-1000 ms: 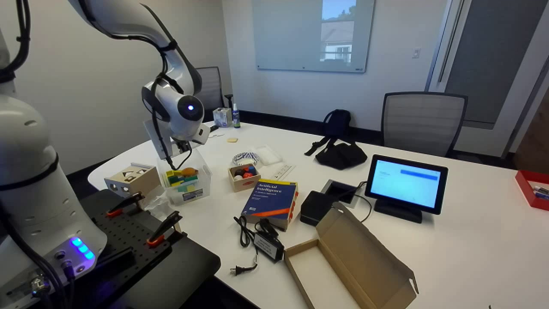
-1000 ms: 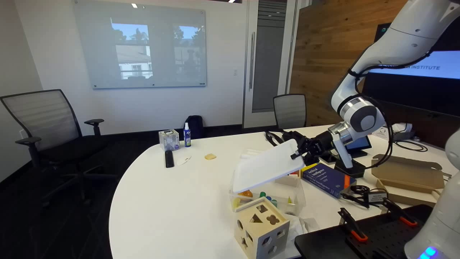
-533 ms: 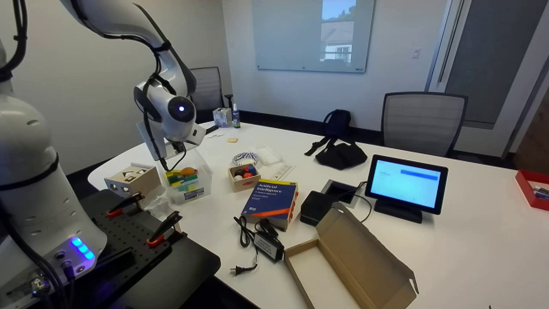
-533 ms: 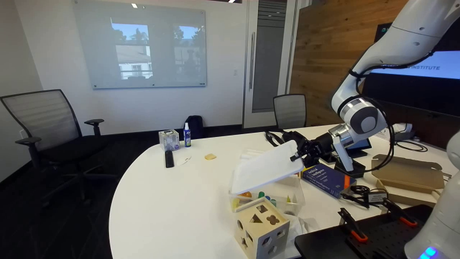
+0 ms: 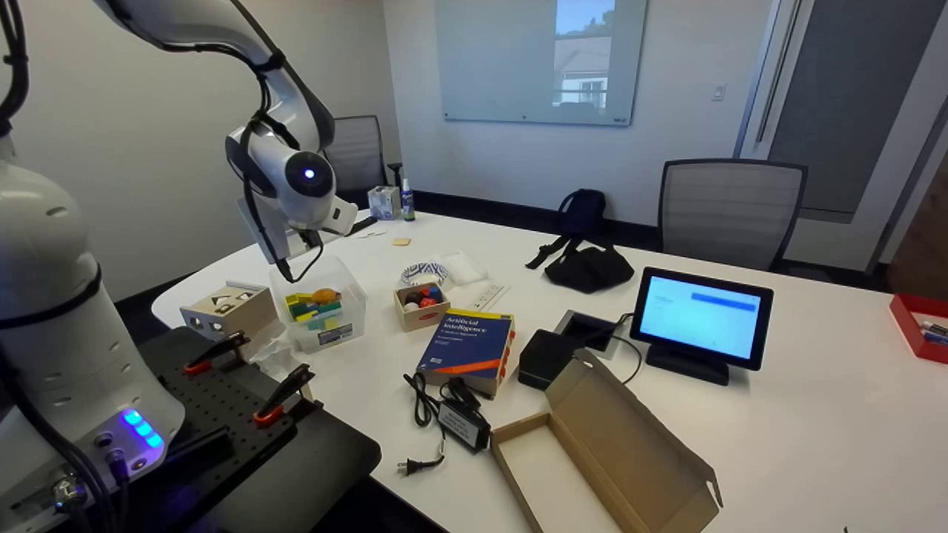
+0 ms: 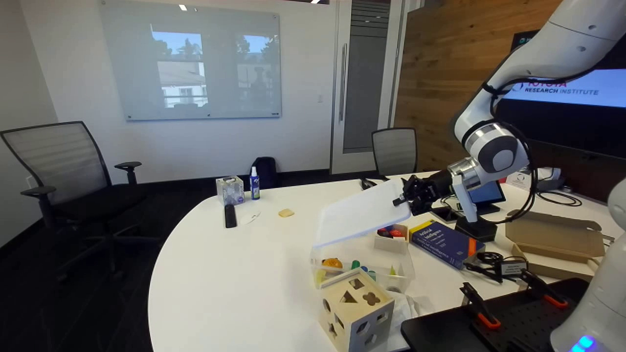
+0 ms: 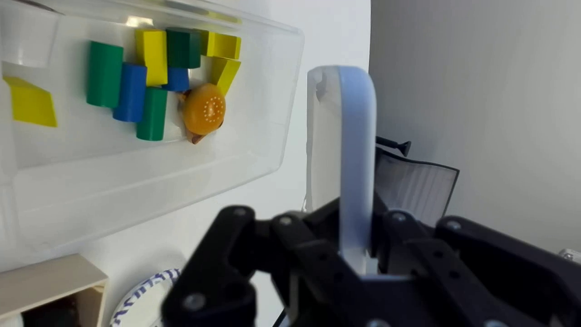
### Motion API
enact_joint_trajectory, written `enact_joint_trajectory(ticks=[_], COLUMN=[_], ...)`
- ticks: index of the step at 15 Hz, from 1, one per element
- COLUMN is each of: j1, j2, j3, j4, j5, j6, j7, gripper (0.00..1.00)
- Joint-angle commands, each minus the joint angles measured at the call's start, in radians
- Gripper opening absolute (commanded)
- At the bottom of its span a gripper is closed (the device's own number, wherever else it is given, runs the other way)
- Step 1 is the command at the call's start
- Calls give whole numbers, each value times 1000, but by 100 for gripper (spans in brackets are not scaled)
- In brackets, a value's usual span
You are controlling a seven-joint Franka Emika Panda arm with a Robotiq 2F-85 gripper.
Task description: Place the white lid on the tote
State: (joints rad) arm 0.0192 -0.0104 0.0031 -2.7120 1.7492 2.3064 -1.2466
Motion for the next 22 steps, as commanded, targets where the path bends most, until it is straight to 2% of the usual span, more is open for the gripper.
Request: enact_joint_trajectory(ticks=[1, 9, 22], j1=[16, 50, 67], j2=[-61, -51, 49], j3=[26, 82, 97], j4=[-23, -41, -39], j5=[54, 91, 216], j6=[-1, 17, 111], j7=[17, 9, -102], gripper=[1, 1, 1])
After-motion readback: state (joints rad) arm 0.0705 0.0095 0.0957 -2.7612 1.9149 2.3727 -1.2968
